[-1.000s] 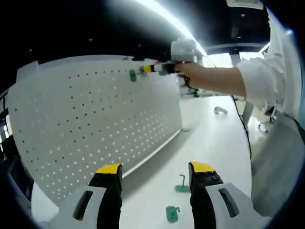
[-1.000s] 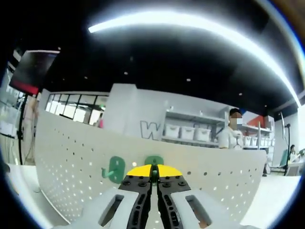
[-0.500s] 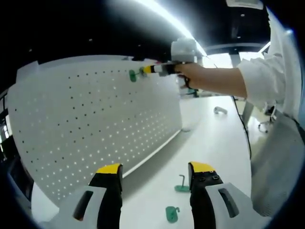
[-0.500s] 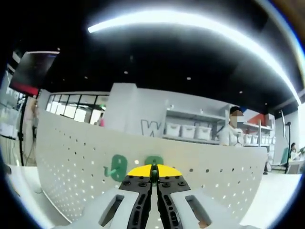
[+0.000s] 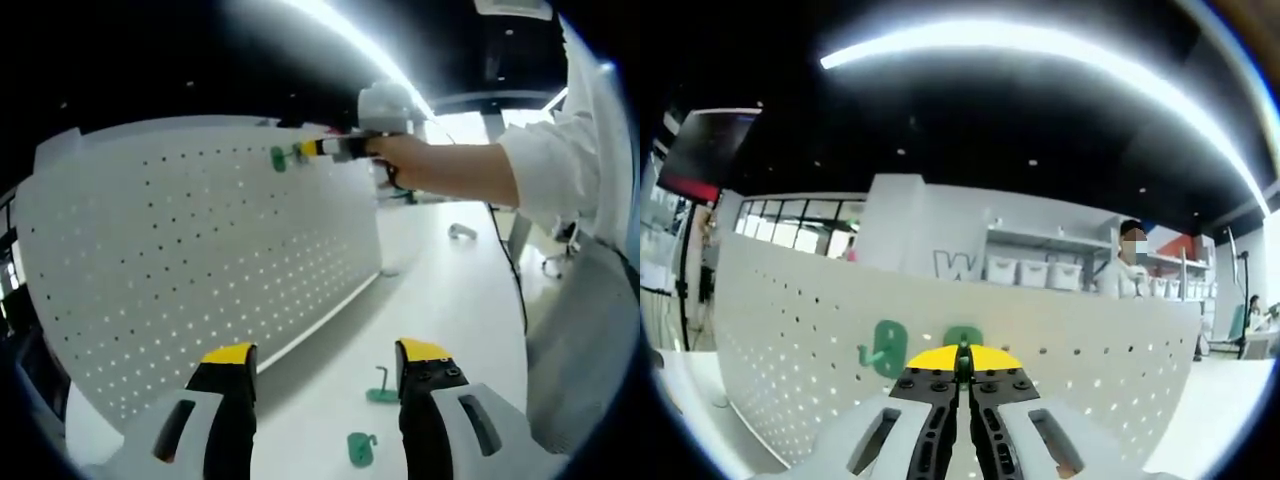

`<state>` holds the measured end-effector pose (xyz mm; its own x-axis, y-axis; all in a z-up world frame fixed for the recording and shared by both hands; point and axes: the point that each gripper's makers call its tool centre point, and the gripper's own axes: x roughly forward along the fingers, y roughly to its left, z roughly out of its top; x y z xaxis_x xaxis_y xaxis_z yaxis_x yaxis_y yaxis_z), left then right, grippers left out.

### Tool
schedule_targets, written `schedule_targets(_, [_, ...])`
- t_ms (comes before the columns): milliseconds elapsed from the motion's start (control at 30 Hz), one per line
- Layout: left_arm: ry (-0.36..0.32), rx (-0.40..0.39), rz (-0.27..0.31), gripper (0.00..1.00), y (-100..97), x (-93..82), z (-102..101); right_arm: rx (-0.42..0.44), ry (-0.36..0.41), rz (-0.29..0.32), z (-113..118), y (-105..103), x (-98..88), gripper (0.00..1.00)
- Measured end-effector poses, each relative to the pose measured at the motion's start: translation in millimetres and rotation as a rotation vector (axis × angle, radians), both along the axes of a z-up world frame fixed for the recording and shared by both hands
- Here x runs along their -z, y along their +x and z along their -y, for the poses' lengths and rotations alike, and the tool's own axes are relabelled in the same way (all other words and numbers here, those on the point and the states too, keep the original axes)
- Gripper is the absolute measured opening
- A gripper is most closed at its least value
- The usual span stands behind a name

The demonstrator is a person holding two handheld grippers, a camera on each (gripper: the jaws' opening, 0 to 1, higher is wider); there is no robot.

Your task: Insert the hook assembly into the mounting plate slot until the hook locks in place.

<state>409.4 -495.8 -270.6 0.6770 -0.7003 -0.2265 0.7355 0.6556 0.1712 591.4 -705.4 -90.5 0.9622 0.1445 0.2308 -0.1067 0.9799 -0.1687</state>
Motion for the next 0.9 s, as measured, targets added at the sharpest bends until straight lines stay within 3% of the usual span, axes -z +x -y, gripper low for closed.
schedule_targets(133, [0.000, -0.001, 0.002, 0.58, 0.0, -0.1, -0.1, 0.002, 0.003, -0.001, 1.2, 0.5, 0.4, 0.00])
schedule_targets(333, [0.016, -0.027, 0.081, 0.59, 1.5, -11.8, -3.5, 0.002, 0.000, 0.001, 0.5, -0.2, 0.6, 0.00])
schedule_targets(900, [-0.018, -0.067, 0.180, 0.63, 4.8, -42.1, -15.6, 0.007, -0.003, 0.004, 0.2, -0.5, 0.6, 0.00])
